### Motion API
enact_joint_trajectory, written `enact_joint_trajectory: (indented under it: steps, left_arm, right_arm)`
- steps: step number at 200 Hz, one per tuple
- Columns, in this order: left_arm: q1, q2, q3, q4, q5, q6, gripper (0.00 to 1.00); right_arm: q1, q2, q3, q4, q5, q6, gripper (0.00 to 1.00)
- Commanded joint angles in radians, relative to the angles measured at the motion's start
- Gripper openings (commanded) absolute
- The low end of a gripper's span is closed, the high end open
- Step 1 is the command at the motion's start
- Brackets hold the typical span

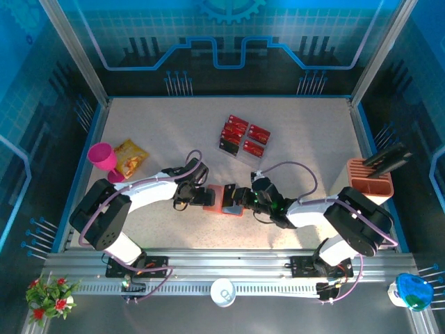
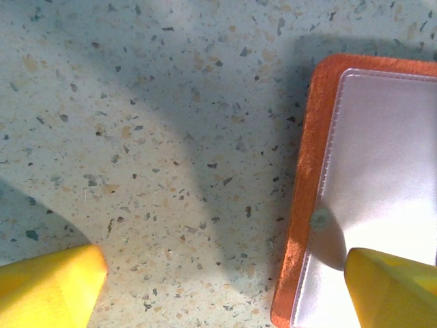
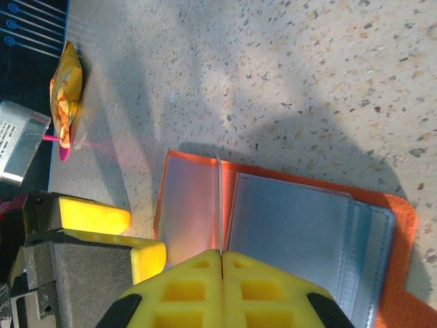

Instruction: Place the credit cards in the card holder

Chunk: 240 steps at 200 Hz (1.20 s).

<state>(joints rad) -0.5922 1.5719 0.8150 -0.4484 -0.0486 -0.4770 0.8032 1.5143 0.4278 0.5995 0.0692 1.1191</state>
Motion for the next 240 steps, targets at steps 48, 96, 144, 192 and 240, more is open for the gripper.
enact_joint_trajectory:
  steps: [48,96,144,192,240]
  left_arm:
    - [-0.007,-0.038,0.138,-0.164,-0.018,0.047,0.97]
    - [0.010,0.030,0.244,-0.195,-0.050,0.104,0.98]
    - [0.016,0.101,0.238,-0.245,-0.113,0.122,0.97]
    - [0.016,0.103,0.169,-0.245,-0.115,0.103,0.97]
    - [0.015,0.089,0.121,-0.225,-0.096,0.079,0.97]
  right_arm:
    - [0.015,-0.010,-0.022,0.065,0.036,0.025,0.00]
    - [0.015,-0.067,-0.031,0.043,0.059,0.017,0.00]
    - [0.014,-0.112,-0.040,0.013,0.073,0.007,0.00]
    - [0.014,-0.084,-0.034,0.025,0.064,0.010,0.00]
    - [0.014,-0.035,-0.013,0.039,0.051,0.003,0.00]
